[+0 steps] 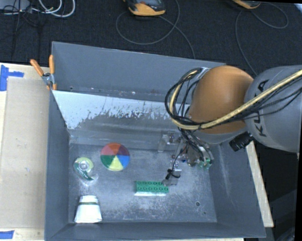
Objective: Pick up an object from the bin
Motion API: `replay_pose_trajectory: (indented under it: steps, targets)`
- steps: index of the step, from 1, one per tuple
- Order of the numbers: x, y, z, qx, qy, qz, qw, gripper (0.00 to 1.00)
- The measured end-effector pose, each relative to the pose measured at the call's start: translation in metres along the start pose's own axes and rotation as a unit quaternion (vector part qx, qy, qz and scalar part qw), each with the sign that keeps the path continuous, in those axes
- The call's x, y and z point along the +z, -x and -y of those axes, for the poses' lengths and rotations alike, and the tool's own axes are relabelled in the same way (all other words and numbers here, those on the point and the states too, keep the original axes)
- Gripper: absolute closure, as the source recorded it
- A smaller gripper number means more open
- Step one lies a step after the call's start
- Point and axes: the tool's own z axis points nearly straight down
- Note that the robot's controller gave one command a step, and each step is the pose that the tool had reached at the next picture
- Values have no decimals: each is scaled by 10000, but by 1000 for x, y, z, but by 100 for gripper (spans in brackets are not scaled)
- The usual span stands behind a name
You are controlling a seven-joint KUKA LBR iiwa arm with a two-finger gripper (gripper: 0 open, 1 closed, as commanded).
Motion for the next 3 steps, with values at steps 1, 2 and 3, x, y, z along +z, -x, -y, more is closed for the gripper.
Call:
replay_pose_trajectory:
  steps: [1, 2, 3]
  targets:
    - [-5, 2, 0, 6, 2, 41, 10000, 0]
    - [69, -5, 8, 85, 3, 28, 10000, 0]
    - [109, -9, 7, 80, 1, -12, 10000, 0]
